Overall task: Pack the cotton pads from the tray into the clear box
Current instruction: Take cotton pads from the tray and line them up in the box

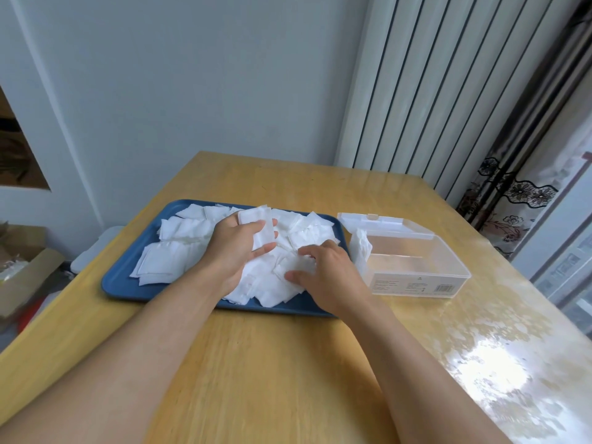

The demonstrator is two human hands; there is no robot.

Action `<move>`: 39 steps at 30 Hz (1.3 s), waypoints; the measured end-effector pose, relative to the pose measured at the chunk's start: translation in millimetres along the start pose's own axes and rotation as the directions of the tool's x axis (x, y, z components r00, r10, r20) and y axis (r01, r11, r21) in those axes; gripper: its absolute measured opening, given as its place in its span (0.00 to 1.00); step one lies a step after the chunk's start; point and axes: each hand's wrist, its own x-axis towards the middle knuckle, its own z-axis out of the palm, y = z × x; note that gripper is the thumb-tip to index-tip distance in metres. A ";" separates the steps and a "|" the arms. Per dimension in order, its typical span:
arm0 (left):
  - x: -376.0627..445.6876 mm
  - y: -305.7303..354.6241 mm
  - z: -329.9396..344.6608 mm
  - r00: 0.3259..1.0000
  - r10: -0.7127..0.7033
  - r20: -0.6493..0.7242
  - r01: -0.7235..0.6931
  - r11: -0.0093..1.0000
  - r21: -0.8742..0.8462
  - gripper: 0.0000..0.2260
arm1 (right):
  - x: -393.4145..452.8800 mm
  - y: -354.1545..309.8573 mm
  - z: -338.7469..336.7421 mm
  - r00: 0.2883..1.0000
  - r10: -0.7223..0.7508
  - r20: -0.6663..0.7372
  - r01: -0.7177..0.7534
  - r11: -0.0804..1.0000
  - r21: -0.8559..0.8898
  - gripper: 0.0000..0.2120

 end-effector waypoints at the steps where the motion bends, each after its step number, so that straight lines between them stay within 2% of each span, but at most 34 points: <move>1: 0.1 0.1 0.1 1.000 -0.003 -0.002 0.003 1.000 0.007 0.09 | 0.3 0.1 0.2 1.000 0.007 -0.006 -0.007 1.000 0.005 0.23; 5: 0.6 -0.4 0.1 1.000 -0.009 -0.009 0.010 1.000 0.023 0.10 | -1.7 -0.2 -3.5 1.000 0.026 -0.015 -0.025 0.997 0.077 0.11; 8: 0.4 -1.3 0.4 1.000 -0.020 -0.006 0.020 0.999 0.030 0.10 | -6.6 -1.6 -10.2 0.998 0.018 -0.052 -0.007 0.978 0.206 0.10; 10: 0.3 -1.2 0.5 1.000 -0.019 -0.005 0.019 0.999 0.032 0.10 | -8.1 -3.3 -16.5 0.994 0.022 -0.105 0.019 0.925 0.379 0.10; 13: -1.5 -1.6 1.9 0.999 -0.030 0.015 0.029 0.999 0.035 0.07 | -10.3 -6.4 -20.6 0.984 0.047 -0.171 0.070 0.782 0.619 0.11; 16: -3.6 -0.7 5.2 0.994 -0.071 0.083 0.072 0.997 -0.004 0.08 | -11.7 -9.4 -17.8 0.982 0.095 -0.166 0.058 0.680 0.731 0.13; 19: -6.5 2.0 6.8 0.985 -0.071 0.156 0.071 0.997 0.008 0.17 | -11.6 -8.1 -14.1 0.974 0.120 -0.194 0.066 0.667 0.742 0.14; 22: -13.1 4.3 10.2 0.977 -0.014 0.213 -0.006 0.996 0.094 0.12 | -12.6 -7.6 -17.0 0.975 0.108 -0.194 0.078 0.652 0.754 0.12; 24: -13.7 3.2 9.9 0.975 0.010 0.220 -0.043 0.988 0.148 0.13 | -11.4 -6.6 -17.8 0.976 0.096 -0.195 0.085 0.657 0.750 0.10; 31: -12.2 3.3 7.9 0.986 0.037 0.163 -0.058 0.991 0.125 0.03 | -11.1 -7.9 -18.7 0.984 0.071 -0.161 0.069 0.689 0.722 0.05; 35: -12.5 5.0 9.4 0.995 0.070 0.070 -0.076 0.994 0.079 0.04 | -9.9 -3.2 -22.6 0.996 0.041 -0.078 0.017 0.776 0.630 0.08; 39: -8.5 3.9 6.5 0.997 0.069 0.025 -0.071 0.994 0.081 0.03 | -7.9 1.4 -27.7 0.995 -0.006 -0.102 0.065 0.805 0.590 0.11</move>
